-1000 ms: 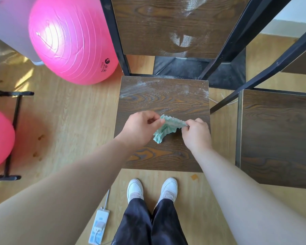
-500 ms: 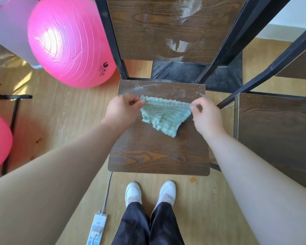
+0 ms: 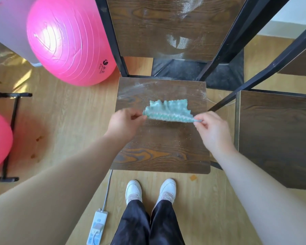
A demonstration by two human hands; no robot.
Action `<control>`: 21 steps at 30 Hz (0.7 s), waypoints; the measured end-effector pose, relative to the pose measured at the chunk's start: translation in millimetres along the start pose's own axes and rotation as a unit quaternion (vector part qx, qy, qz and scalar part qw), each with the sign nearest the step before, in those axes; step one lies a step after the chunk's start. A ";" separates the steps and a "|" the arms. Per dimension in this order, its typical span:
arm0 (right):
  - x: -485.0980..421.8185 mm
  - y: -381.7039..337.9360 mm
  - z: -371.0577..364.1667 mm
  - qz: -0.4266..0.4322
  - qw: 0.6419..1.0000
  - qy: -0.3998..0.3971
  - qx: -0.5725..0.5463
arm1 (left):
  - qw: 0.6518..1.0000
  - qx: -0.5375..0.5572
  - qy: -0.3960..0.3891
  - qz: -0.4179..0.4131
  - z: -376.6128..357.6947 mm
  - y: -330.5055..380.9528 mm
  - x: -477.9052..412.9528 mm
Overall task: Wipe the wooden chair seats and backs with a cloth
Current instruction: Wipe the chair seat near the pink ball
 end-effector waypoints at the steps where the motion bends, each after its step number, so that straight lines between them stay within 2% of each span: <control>1: 12.9 9.9 -11.2 -0.011 1.000 -0.016 -0.001 | 1.000 -0.020 -0.017 0.005 -12.1 -10.5 6.0; 5: 62.6 40.1 -46.9 -0.091 0.993 -0.077 -0.023 | 0.993 -0.070 -0.080 0.057 -57.0 -54.2 32.6; 9: 92.4 52.4 -63.5 -0.196 0.969 -0.132 -0.071 | 0.987 -0.080 -0.116 0.078 -76.8 -75.4 48.4; 12: 88.2 50.5 -60.1 -0.237 0.957 -0.121 -0.113 | 0.986 -0.087 -0.114 0.079 -75.8 -75.2 43.1; 17: 39.9 37.8 -46.8 -0.243 0.956 -0.065 -0.151 | 0.994 -0.055 -0.068 0.072 -65.0 -56.4 12.1; 21: -8.4 39.0 -48.9 -0.256 0.956 -0.036 -0.136 | 0.994 -0.077 -0.040 0.061 -61.4 -43.1 -15.8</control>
Point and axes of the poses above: each hand's wrist, its own x-axis away from the middle knuckle, its own z-axis out of the back of the hand, y = z × x, the point moved 3 cm from there along -x, towards the middle knuckle
